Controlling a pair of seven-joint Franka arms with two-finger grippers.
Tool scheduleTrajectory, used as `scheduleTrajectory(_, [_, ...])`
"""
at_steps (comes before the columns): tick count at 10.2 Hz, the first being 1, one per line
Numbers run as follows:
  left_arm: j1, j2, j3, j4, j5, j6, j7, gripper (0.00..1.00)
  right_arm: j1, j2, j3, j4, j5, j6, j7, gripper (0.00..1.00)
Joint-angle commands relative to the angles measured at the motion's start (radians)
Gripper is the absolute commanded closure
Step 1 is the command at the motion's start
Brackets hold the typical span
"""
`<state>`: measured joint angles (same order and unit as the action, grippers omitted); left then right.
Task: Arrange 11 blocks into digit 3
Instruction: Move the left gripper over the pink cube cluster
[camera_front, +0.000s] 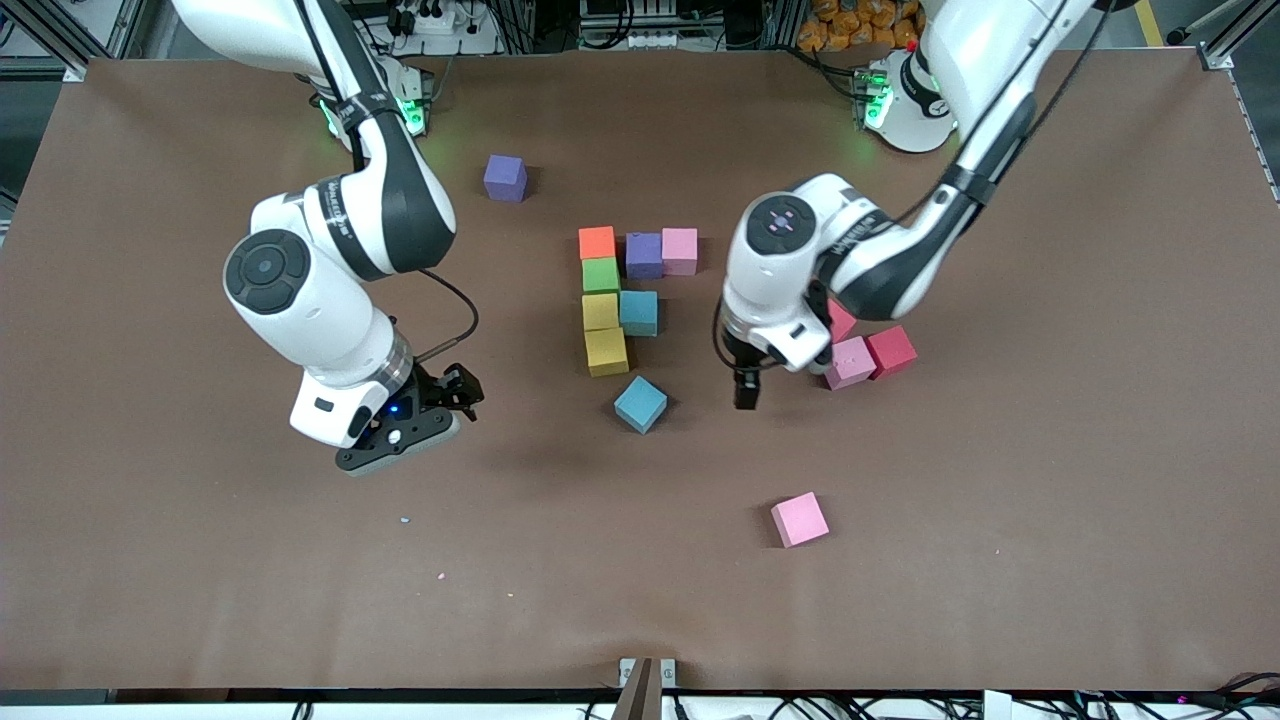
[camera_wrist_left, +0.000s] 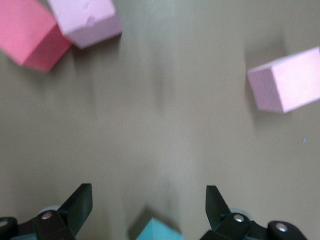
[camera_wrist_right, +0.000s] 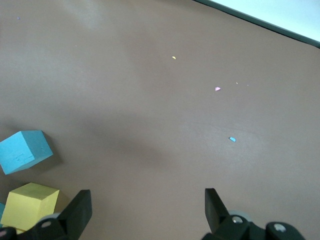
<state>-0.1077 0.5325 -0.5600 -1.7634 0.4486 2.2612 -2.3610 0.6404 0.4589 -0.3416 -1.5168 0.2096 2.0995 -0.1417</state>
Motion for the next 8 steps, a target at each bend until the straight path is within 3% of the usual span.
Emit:
scheduleTrajectory(1, [0.078, 0.0, -0.021, -0.022, -0.013, -0.089, 0.238, 0.0, -0.015, -0.022, 0.024, -0.014, -0.019, -0.007, 0.002, 0.0])
scheduleTrajectory(3, [0.085, -0.028, -0.029, -0.094, -0.013, -0.14, 0.507, 0.0, -0.007, -0.023, 0.024, -0.008, -0.019, -0.006, -0.002, 0.0])
scheduleTrajectory(5, [0.139, -0.081, -0.087, -0.198, -0.013, -0.138, 0.587, 0.0, 0.013, -0.008, 0.024, -0.008, -0.021, 0.01, 0.004, 0.0])
scheduleTrajectory(6, [0.242, -0.106, -0.168, -0.256, -0.013, -0.138, 0.655, 0.0, 0.009, 0.01, 0.026, -0.008, -0.015, 0.032, 0.004, 0.0])
scheduleTrajectory(8, [0.545, -0.135, -0.434, -0.362, -0.013, -0.138, 0.79, 0.0, 0.004, 0.004, 0.026, -0.016, -0.016, 0.045, 0.005, 0.0])
